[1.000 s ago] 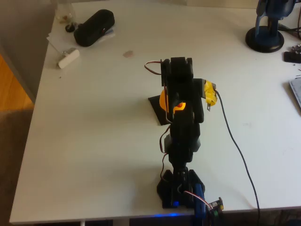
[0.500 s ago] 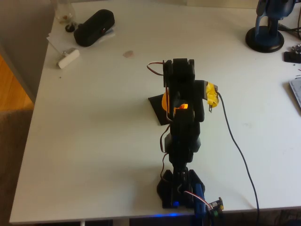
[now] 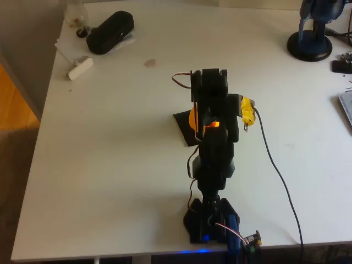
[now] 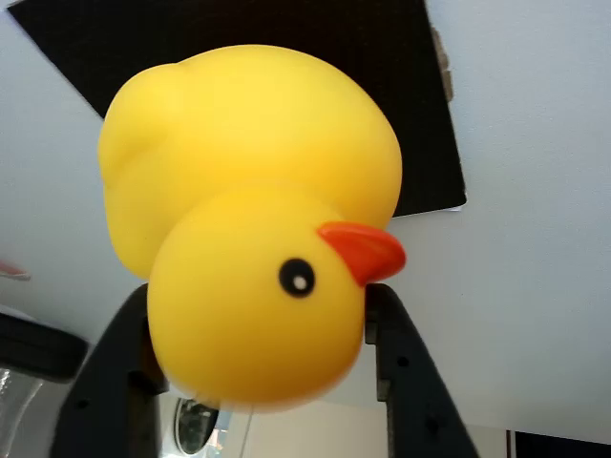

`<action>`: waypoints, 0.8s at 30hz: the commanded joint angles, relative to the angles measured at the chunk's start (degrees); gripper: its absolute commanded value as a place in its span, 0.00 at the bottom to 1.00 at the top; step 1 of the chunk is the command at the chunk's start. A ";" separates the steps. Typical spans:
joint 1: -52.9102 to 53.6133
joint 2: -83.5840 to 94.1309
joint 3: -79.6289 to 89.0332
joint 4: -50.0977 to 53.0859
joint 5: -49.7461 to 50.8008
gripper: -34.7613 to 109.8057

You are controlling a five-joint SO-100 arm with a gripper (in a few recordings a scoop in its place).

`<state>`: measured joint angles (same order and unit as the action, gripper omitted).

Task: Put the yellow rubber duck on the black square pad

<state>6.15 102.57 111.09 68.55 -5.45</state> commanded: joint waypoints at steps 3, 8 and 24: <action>1.58 0.79 0.09 0.79 -0.97 0.48; 1.58 1.23 -0.18 0.88 -0.88 0.48; 1.05 33.93 0.18 8.61 -0.44 0.47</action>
<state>6.24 130.43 111.36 73.56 -5.10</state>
